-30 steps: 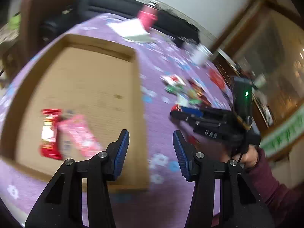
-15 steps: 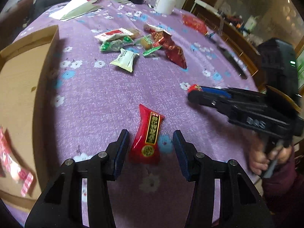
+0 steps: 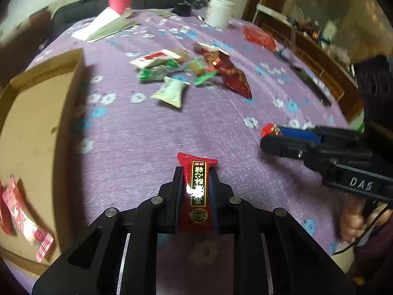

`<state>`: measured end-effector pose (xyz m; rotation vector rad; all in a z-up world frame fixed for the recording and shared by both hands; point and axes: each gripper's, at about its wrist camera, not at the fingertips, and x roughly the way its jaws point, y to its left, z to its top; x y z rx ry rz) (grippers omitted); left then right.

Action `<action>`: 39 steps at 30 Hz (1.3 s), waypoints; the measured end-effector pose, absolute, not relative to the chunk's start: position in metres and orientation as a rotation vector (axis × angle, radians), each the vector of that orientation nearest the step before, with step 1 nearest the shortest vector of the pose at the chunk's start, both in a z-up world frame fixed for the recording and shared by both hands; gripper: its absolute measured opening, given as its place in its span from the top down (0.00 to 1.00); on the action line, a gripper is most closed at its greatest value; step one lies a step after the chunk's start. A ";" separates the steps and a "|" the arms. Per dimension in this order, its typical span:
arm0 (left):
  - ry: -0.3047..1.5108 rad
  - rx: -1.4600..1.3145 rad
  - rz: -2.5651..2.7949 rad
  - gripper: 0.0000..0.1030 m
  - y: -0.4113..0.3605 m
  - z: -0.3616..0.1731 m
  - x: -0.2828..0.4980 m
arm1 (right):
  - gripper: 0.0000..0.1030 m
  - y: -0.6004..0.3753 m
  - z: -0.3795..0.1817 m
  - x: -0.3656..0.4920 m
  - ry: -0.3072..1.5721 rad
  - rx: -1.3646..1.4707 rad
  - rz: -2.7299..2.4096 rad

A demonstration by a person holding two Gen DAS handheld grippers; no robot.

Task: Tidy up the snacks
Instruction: 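Grasp a red candy bar with the left tool while the right tool grasps a small red candy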

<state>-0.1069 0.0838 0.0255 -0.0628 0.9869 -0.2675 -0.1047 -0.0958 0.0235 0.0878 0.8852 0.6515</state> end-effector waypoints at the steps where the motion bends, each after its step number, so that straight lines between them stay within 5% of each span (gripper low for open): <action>1: 0.980 -0.089 -0.265 0.82 0.090 0.028 -0.108 | 0.75 -0.093 0.025 -0.106 0.883 0.084 0.656; 23: 0.766 -0.440 -0.079 0.82 0.254 0.078 -0.153 | 0.75 0.033 0.063 -0.118 0.850 -0.074 0.822; 39: 0.820 -0.526 0.062 0.82 0.349 0.061 -0.124 | 0.75 0.162 0.053 -0.084 0.898 -0.212 0.885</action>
